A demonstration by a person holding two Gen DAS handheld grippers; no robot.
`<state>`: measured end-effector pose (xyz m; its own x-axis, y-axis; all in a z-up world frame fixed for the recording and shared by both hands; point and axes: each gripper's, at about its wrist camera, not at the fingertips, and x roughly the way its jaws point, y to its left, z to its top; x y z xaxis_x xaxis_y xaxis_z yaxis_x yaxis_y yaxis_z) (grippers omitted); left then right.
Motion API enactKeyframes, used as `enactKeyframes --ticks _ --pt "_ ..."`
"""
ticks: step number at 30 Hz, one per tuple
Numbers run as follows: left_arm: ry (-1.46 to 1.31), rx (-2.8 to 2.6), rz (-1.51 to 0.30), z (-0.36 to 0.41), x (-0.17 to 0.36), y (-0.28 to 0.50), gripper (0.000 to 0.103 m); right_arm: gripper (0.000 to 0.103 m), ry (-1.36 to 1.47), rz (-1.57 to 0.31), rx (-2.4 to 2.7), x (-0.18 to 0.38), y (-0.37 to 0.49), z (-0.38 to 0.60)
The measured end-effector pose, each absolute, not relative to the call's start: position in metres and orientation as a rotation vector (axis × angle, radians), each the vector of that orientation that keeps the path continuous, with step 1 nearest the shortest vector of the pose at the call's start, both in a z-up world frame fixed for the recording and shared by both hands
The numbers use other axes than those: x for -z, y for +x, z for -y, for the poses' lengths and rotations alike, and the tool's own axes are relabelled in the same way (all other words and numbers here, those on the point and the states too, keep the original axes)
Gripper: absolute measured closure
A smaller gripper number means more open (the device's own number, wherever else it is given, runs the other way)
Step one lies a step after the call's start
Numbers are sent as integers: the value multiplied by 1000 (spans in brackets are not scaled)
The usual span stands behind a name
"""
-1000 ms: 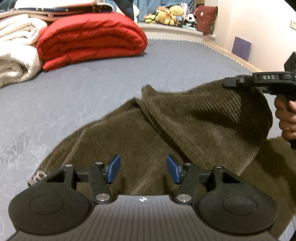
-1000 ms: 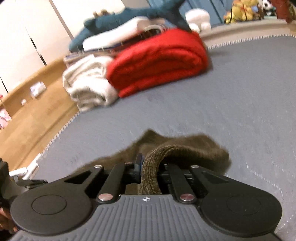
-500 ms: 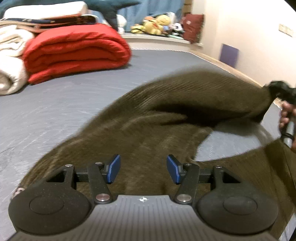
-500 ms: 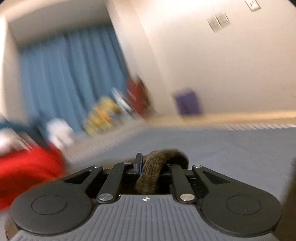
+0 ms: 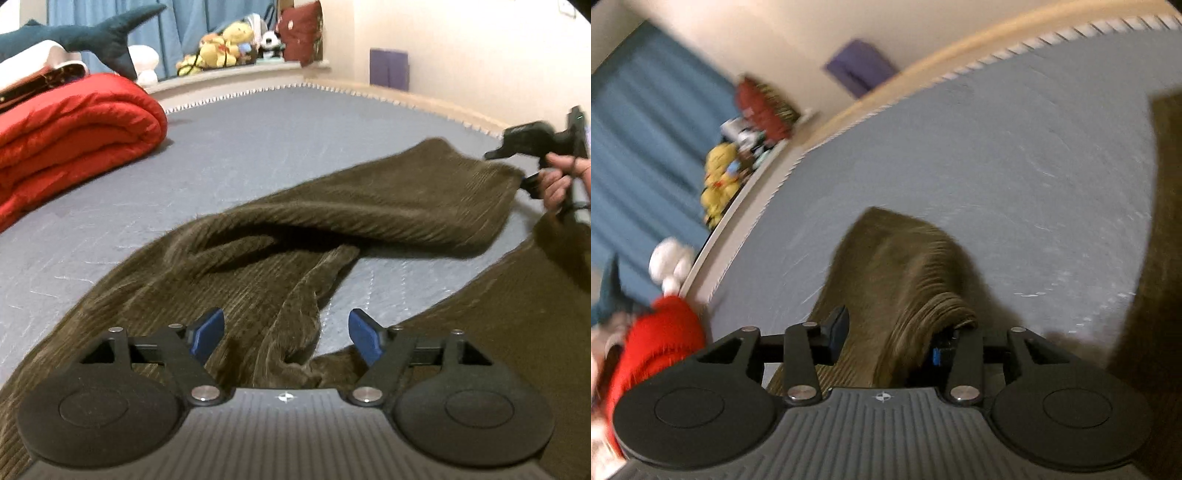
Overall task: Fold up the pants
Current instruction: 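Lift and swing the pant leg over the pants with the right gripper while the left gripper pins the pants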
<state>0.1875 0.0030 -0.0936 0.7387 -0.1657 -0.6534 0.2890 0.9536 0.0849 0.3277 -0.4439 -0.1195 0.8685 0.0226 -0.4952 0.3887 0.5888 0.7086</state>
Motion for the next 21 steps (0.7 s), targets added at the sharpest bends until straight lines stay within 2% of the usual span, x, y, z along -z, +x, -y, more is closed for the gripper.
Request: enactKeyframes --ticks 4,5,6,8,9,10,11,16,18,21 --pt "186 250 -735 -1 110 205 24 60 967 -505 212 133 337 452" --pt "205 247 -742 -1 114 206 29 60 965 -506 209 135 338 454" --pt "242 236 -749 0 118 206 45 60 973 -503 208 135 337 456" --pt "337 208 -734 0 121 203 68 61 1009 -489 212 135 339 462" --pt "348 222 -725 -2 119 201 84 72 1017 -475 220 134 337 467" --pt "353 232 -718 -6 115 199 88 84 1002 -448 228 127 337 468" --pt "361 237 -705 -10 109 196 90 94 965 -415 217 116 337 467" --pt "430 366 -692 -35 92 175 90 96 607 -206 131 60 321 447" --pt "456 452 -726 -46 95 167 90 96 569 -269 297 69 322 459" --pt "447 525 -771 -55 97 162 89 95 545 -487 554 102 329 484"
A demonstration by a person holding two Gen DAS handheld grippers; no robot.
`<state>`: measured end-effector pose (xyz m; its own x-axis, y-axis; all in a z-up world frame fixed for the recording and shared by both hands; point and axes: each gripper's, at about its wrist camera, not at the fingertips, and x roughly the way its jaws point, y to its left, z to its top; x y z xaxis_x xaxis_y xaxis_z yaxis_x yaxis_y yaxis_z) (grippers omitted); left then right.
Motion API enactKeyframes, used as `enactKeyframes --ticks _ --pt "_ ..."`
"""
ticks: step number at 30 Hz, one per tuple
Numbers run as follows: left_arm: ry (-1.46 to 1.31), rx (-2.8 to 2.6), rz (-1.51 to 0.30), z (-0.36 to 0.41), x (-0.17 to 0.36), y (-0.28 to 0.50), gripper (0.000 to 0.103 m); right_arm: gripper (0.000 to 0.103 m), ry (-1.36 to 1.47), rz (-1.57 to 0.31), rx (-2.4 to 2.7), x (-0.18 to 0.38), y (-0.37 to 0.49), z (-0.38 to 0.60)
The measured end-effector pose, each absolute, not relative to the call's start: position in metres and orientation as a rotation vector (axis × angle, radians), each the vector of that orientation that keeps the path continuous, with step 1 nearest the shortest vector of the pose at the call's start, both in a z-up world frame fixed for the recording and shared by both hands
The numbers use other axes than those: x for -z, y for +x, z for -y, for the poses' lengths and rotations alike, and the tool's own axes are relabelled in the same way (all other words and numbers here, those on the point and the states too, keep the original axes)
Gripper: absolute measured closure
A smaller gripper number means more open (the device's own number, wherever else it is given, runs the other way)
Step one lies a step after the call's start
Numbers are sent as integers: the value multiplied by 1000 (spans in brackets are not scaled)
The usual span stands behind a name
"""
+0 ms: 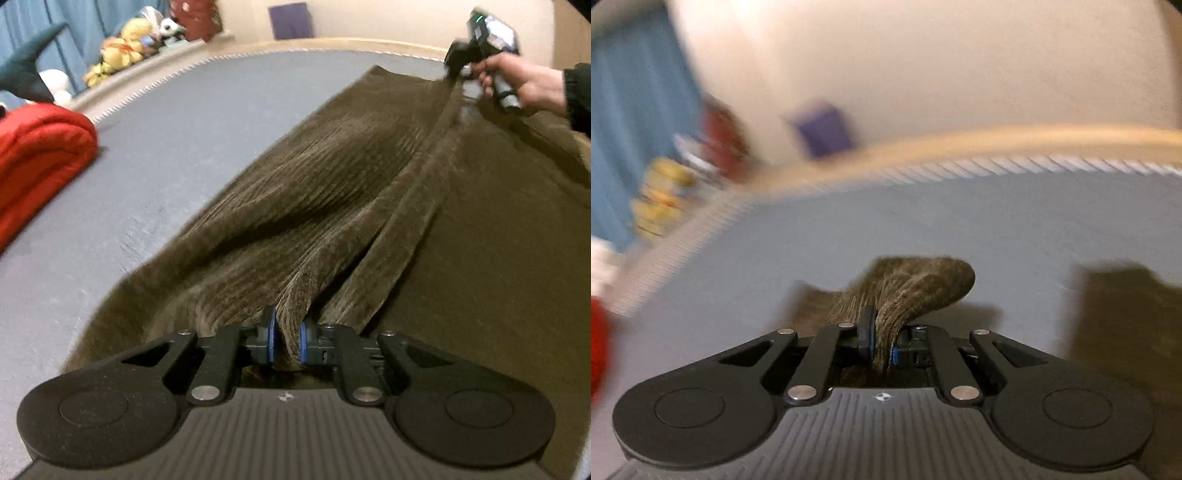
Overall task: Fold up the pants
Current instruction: 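Lift and swing the pant leg over the pants with the right gripper while the left gripper pins the pants, then open the right gripper and withdraw it from the pant leg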
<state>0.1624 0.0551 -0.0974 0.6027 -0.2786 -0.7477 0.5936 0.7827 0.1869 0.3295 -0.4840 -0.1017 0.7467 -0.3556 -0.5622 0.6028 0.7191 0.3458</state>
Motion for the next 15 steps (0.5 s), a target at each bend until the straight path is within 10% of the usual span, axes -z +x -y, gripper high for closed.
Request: enactKeyframes --ticks 4,8,15 --pt "378 526 -777 -64 83 161 77 84 488 -603 581 120 332 492" --pt "230 552 -737 -87 54 154 48 48 381 -494 652 89 318 485" --pt "-5 444 -638 -125 -6 113 43 48 356 -371 516 36 279 466"
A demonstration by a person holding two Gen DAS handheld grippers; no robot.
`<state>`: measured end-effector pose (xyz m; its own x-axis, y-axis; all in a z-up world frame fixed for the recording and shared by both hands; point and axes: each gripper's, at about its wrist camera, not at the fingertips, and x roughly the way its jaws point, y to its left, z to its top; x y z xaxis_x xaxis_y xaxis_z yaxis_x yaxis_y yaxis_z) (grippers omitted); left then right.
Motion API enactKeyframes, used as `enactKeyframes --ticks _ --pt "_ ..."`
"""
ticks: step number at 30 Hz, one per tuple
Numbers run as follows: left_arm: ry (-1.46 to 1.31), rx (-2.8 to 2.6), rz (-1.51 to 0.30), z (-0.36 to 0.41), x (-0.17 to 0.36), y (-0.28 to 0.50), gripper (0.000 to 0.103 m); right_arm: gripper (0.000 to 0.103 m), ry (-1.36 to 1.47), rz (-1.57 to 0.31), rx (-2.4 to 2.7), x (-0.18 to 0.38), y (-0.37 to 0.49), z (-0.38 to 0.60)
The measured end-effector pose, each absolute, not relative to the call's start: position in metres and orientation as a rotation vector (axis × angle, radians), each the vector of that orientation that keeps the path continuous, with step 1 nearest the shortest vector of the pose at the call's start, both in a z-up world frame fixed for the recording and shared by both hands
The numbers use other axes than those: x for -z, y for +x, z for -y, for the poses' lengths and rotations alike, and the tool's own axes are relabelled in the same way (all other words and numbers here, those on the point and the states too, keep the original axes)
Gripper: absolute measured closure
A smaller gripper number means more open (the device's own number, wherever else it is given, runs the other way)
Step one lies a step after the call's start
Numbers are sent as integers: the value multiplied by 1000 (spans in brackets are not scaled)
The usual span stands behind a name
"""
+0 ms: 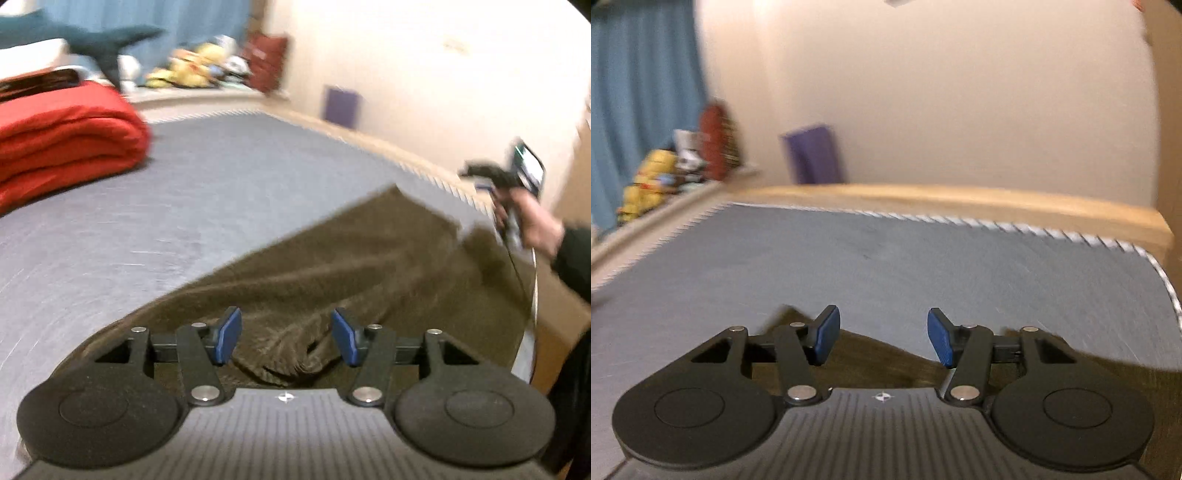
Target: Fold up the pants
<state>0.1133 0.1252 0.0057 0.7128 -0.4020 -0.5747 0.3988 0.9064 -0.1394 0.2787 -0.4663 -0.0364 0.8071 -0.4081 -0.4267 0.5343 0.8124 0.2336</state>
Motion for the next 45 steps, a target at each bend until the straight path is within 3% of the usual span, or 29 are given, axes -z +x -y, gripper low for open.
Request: enactKeyframes --ticks 3,9,15,16,18,21,24,28,31,33,36,45 --pt "-98 306 -599 -146 -25 88 37 48 320 -321 318 -5 257 437" --pt "-188 78 -540 -187 -38 19 37 48 256 -221 -18 -73 191 366" --pt "-262 -62 -591 -237 -10 -17 37 48 85 -263 -396 -71 118 274" --pt "-310 -78 -630 -248 3 -18 39 48 42 -288 -461 -63 108 256" --pt "-340 -162 -716 -261 22 -13 63 53 -41 -340 -600 -40 84 218" --pt "-301 -176 -731 -268 31 -14 70 68 -202 -423 -807 -4 41 158" --pt "-382 -104 -777 -273 38 -10 70 68 -311 -447 -969 15 1 121" --pt "-430 -21 -822 -273 50 0 57 68 -403 -534 -1077 42 -12 91" --pt "-419 -29 -852 -271 62 8 44 62 -480 -588 -1168 56 -17 78" --pt "-447 -38 -880 -273 67 16 36 53 -532 -608 -1192 64 -20 75" --pt "-469 -59 -932 -277 74 22 25 51 -604 -637 -1198 76 -27 72" --pt "-425 -29 -1013 -262 96 44 25 54 -695 -626 -1211 87 -31 78"
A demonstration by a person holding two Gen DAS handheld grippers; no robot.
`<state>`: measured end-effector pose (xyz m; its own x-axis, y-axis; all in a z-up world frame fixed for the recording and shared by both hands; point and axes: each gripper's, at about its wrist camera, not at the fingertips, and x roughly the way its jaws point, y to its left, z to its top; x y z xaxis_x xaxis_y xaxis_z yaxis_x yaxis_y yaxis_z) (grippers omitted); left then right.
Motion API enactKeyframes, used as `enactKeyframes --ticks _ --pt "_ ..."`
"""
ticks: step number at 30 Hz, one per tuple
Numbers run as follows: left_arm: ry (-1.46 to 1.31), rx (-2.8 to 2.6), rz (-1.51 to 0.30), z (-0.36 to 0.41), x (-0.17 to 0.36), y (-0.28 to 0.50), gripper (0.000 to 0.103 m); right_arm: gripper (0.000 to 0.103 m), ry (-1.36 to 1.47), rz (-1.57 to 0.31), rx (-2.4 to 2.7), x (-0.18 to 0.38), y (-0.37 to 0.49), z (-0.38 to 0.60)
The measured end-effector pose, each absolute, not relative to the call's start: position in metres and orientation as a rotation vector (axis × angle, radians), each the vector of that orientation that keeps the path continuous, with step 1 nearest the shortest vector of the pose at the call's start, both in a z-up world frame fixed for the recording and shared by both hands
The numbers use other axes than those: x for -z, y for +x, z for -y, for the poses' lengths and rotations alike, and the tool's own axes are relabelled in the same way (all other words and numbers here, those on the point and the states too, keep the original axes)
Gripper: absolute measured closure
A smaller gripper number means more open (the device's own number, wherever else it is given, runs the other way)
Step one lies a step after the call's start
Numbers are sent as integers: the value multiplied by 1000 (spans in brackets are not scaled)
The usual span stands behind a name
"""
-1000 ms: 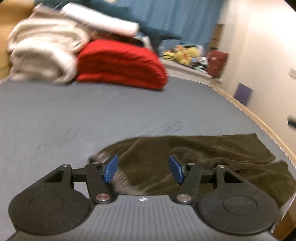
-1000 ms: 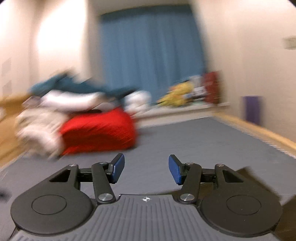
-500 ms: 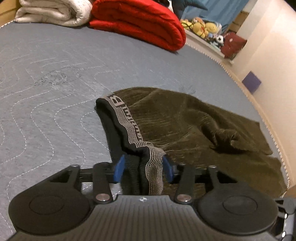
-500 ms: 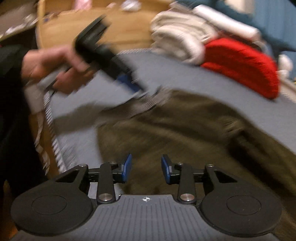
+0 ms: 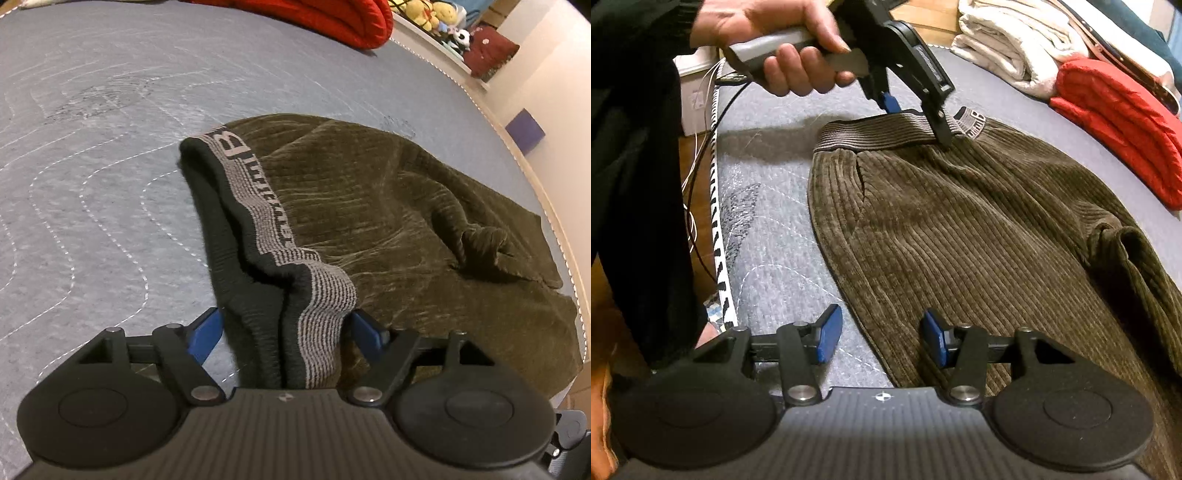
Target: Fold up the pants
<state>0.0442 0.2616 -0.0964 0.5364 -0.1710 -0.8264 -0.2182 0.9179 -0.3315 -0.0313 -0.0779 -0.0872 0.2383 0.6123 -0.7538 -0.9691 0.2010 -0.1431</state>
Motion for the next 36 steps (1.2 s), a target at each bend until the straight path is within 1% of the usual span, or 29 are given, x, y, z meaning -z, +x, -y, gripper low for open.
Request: enactKeyframes --ticks 1,3,4,5,6,7,9,13,14,16,19,20,21,22,23,24,25,26,27,29,32,36 --pt "-423 -27 -1015 -261 98 45 26 57 -697 -623 -1216 88 -32 78" --pt "-410 -30 -1017 -259 100 47 31 74 -700 -615 -1236 89 -34 77" --pt "-401 -30 -1016 -258 100 46 33 79 -707 -605 -1234 89 -35 76" --pt "-391 -28 -1014 -257 100 46 37 82 -713 -600 -1239 89 -35 77" --pt "-382 -27 -1012 -257 99 44 45 84 -715 -595 -1249 88 -36 78" --pt "-378 -27 -1010 -257 98 43 49 85 -716 -590 -1254 87 -36 78" --pt "-394 -20 -988 -261 89 37 60 88 -711 -579 -1254 84 -37 78" --pt "-433 -18 -897 -274 55 16 69 90 -722 -524 -1299 70 -50 78" --pt "-441 -10 -883 -277 48 9 83 90 -718 -510 -1327 65 -54 78" --pt "-431 -21 -899 -280 43 -2 82 91 -686 -487 -1393 52 -61 80" --pt "-347 -17 -1050 -271 68 -1 79 90 -699 -522 -1435 55 -65 79" --pt "-311 -27 -1091 -266 76 1 74 90 -734 -545 -1431 62 -65 78" --pt "-287 -46 -1111 -264 79 2 66 89 -766 -570 -1433 68 -66 76" --pt "-288 -54 -1109 -265 79 3 64 89 -790 -587 -1439 72 -66 76" --pt "-305 -55 -1084 -268 74 2 63 87 -796 -579 -1439 71 -67 77" --pt "-323 -60 -1056 -272 69 0 55 86 -778 -581 -1437 66 -64 79" --pt "-329 -73 -1023 -275 62 -2 51 85 -735 -589 -1438 59 -60 81" --pt "-328 -84 -996 -273 58 -3 42 79 -672 -589 -1433 51 -53 85" --pt "-323 -105 -957 -274 53 -3 36 69 -594 -581 -1414 41 -44 90" --pt "-318 -143 -883 -278 44 -1 35 59 -485 -580 -1360 30 -29 97" --pt "-415 -158 -818 -296 37 7 34 58 -408 -623 -1270 31 -11 98" --pt "-501 -195 -798 -316 44 29 34 58 -497 -658 -1190 47 -7 91"
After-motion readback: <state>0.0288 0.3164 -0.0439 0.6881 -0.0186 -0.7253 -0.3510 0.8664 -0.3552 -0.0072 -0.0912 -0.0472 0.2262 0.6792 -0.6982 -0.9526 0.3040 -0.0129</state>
